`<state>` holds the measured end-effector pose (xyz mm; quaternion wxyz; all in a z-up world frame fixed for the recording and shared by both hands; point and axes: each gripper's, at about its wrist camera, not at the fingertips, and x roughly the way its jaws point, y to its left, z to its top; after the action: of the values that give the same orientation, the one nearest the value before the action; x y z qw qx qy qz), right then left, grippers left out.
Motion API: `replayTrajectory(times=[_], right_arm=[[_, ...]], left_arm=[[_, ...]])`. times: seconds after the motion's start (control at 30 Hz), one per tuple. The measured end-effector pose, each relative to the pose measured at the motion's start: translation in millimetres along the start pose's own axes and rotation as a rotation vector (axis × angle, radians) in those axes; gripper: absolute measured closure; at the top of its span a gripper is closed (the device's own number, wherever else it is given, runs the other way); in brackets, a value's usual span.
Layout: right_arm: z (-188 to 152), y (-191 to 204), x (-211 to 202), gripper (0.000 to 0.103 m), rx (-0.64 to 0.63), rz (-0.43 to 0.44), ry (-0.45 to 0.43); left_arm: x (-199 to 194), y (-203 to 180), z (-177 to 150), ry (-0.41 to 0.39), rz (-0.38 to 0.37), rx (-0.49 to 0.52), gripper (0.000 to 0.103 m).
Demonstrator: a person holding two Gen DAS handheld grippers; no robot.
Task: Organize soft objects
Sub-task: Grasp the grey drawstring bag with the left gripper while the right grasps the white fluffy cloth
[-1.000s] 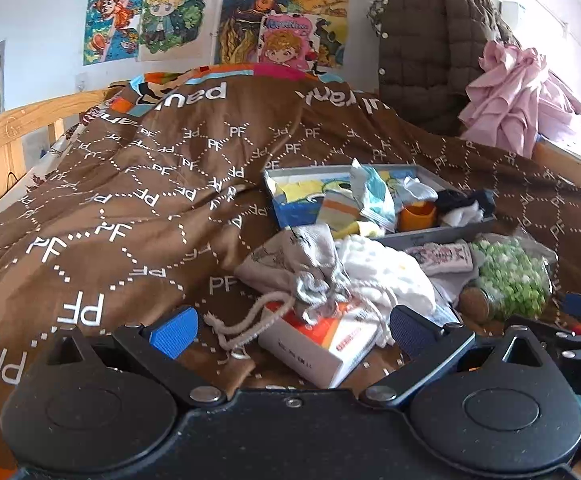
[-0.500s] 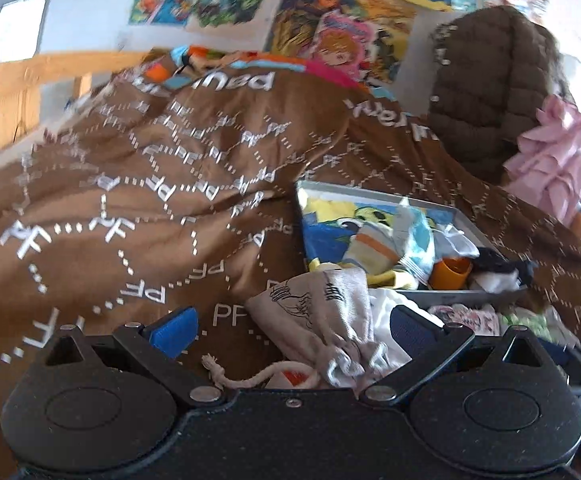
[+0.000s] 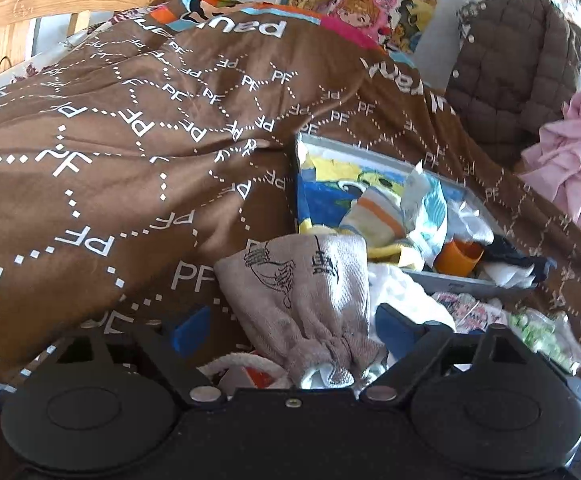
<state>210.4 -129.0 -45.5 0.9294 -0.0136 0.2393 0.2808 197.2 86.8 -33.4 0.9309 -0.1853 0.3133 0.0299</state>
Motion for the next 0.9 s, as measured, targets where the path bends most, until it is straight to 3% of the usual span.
replayTrajectory(times=[0.13,0.33,0.43,0.67,0.9], right_arm=[[0,-3,0,0.044,0.026,0.035,0.015],[1,-4,-1,0.064,0.065,0.057,0.031],[1,-1,-4,0.082,0.048,0.023,0.026],[0,1,-21,0.089,0.04,-0.021,0.029],[5,10,-55,0.09,-0.024,-0.082,-0.029]], left_arm=[[3,-2,-1,0.018,-0.03,0.0,0.035],[0,-6,-4,0.001,-0.009,-0.006,0.043],[-4,-7,-4,-0.008,0.015,-0.027,0.05],[-25,-36,-12,-0.059,0.091,0.12,0.056],[-57,-51,-38,-0.103,0.077,0.046,0.057]])
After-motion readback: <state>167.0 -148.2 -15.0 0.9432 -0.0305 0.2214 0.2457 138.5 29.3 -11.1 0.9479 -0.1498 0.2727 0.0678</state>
